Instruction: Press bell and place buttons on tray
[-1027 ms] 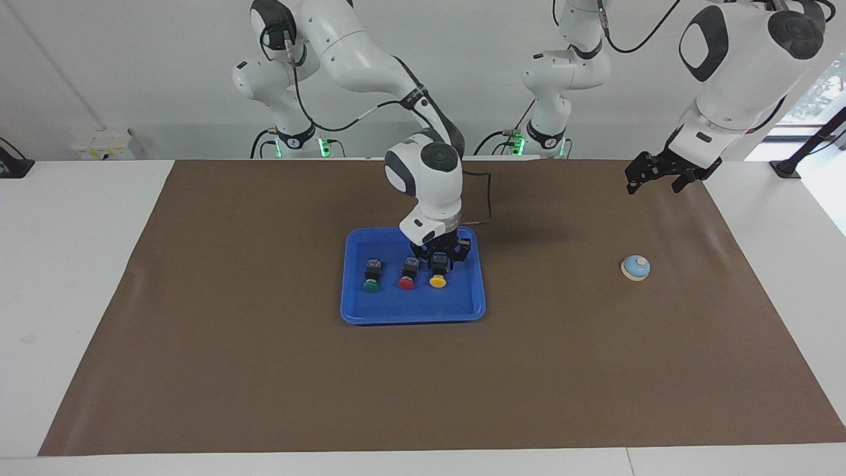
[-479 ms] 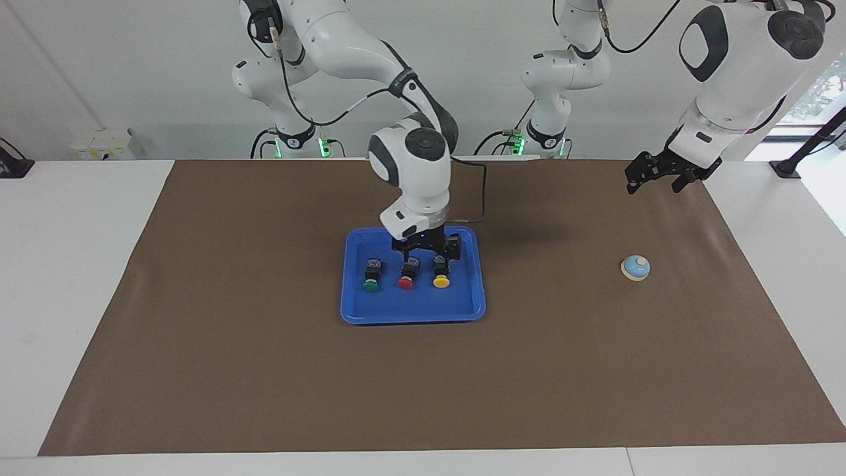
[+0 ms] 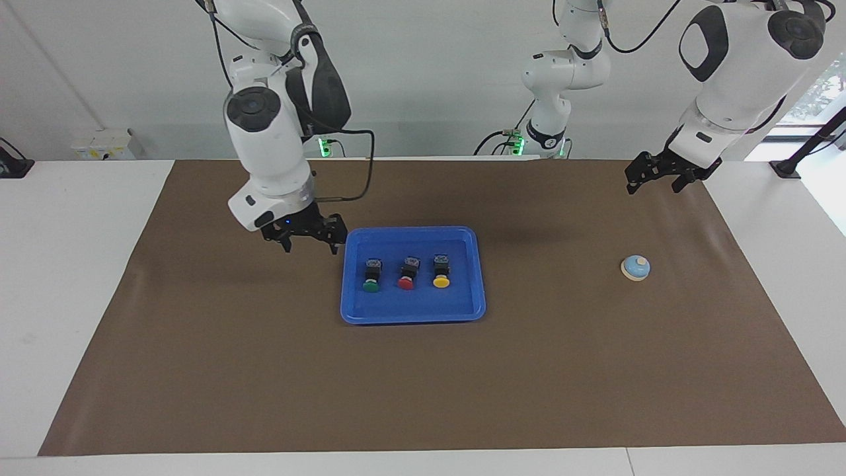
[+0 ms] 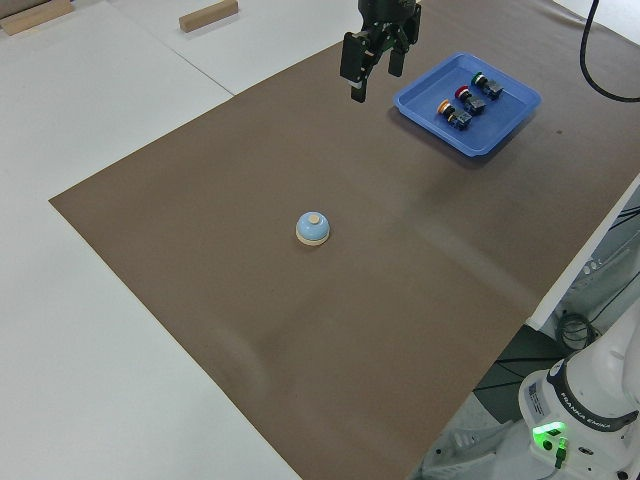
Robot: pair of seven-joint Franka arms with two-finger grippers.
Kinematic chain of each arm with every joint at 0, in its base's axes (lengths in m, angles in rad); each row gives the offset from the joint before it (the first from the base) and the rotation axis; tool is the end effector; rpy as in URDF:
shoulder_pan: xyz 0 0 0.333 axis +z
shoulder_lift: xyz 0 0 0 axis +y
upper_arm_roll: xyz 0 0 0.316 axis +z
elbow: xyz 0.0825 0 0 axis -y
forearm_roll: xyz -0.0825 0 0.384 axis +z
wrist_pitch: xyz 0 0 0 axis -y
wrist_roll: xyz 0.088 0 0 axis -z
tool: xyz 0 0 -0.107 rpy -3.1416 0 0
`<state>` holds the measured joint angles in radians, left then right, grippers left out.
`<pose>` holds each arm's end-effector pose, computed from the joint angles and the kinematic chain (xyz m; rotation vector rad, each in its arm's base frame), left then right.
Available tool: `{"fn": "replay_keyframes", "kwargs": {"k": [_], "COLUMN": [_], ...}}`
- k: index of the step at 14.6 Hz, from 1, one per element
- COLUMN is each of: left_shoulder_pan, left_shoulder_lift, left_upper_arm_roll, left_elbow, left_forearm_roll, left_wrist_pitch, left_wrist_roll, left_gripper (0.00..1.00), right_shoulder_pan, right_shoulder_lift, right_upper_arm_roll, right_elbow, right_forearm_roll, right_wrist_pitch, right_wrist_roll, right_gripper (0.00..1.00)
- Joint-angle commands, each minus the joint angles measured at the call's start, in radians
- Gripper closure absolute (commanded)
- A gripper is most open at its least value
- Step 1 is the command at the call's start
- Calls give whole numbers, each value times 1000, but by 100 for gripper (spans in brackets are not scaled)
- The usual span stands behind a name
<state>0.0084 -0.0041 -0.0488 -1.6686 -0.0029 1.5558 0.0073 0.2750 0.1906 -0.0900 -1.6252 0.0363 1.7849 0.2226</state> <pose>0.5467 -0.0225 0.5796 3.1352 -0.0746 -0.1707 0.6061 0.1206 0.5053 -3.1286 0.0696 0.0519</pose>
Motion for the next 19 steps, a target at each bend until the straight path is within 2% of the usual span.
{"fn": "replay_keyframes", "kwargs": {"k": [1, 3, 4, 5, 6, 9, 12, 15, 19], "left_shoulder_pan": [7, 7, 7, 7, 10, 64, 96, 120, 139], "left_shoulder_lift": [-10, -10, -10, -10, -11, -1, 38, 122, 124], "left_upper_arm_roll": [0, 0, 0, 3, 9, 17, 17, 17, 17], "left_elbow": [7, 4, 1, 1, -3, -39, -114, -163, -310], "left_forearm_roll": [-12, -11, -9, -6, -5, -3, 26, 27, 27], "left_wrist_pitch": [-16, 21, 29, 15, 6, 62, 188, 314, 501], "left_wrist_roll": [-7, 2, -1, -3, -3, 2, 51, 68, 76], "left_gripper": [0, 0, 23, 81, 100, 100, 100, 100, 100], "right_shoulder_pan": [-120, -178, -201, -224, -235, -261, -316, -315, -324], "right_shoulder_lift": [-86, -141, -172, -201, -226, -255, -257, -258, -243], "right_upper_arm_roll": [16, 16, 19, 24, 24, 38, 128, 141, 142], "right_elbow": [-21, -24, -24, -24, -22, -12, 28, -2, 20], "right_forearm_roll": [24, 24, 22, 22, 16, 4, -73, -81, -70], "right_wrist_pitch": [-103, -163, -195, -229, -252, -305, -325, -285, -306], "right_wrist_roll": [-179, -247, -268, -281, -288, -325, -393, -381, -379], "right_gripper": [0, 0, 0, 0, 0, 0, 0, 0, 0]}}
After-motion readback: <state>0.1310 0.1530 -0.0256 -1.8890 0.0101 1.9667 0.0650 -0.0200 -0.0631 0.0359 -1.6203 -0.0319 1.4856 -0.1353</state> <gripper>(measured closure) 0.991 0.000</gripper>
